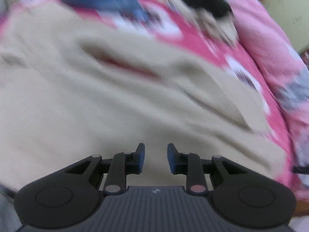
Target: Fold clothes
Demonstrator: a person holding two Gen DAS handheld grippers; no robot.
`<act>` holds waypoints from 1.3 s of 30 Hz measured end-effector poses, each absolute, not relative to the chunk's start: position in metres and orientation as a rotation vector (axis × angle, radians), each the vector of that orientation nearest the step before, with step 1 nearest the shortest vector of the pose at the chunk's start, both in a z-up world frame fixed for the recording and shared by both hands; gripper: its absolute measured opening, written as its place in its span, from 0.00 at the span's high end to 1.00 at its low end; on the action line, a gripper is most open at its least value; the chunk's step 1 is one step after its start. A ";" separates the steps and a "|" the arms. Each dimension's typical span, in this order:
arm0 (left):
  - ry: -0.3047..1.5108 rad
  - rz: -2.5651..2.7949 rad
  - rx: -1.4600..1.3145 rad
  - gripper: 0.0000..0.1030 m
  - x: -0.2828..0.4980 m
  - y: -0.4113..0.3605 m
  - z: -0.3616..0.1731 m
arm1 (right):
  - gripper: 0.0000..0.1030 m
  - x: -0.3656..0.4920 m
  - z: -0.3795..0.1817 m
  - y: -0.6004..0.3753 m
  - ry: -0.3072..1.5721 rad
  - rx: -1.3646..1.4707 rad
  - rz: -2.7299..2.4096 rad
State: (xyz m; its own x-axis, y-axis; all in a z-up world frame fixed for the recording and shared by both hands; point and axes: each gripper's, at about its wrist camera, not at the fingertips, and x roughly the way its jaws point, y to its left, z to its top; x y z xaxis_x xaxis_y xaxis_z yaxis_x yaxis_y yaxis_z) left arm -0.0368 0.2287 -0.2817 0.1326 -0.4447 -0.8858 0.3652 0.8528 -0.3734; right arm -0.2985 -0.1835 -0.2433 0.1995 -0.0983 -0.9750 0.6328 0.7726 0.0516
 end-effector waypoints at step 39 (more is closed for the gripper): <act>1.475 -0.700 -0.076 0.75 -0.163 -0.026 -0.314 | 0.83 -0.361 -0.259 -0.134 1.091 -0.068 0.575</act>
State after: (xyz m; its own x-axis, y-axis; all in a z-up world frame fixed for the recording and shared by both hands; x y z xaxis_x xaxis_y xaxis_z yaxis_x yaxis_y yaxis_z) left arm -0.1628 -0.0257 -0.3141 -0.0613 -0.4717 -0.8796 0.3830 0.8027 -0.4571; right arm -0.3606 -0.1345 -0.2592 0.3312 0.4073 -0.8511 -0.4721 0.8525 0.2243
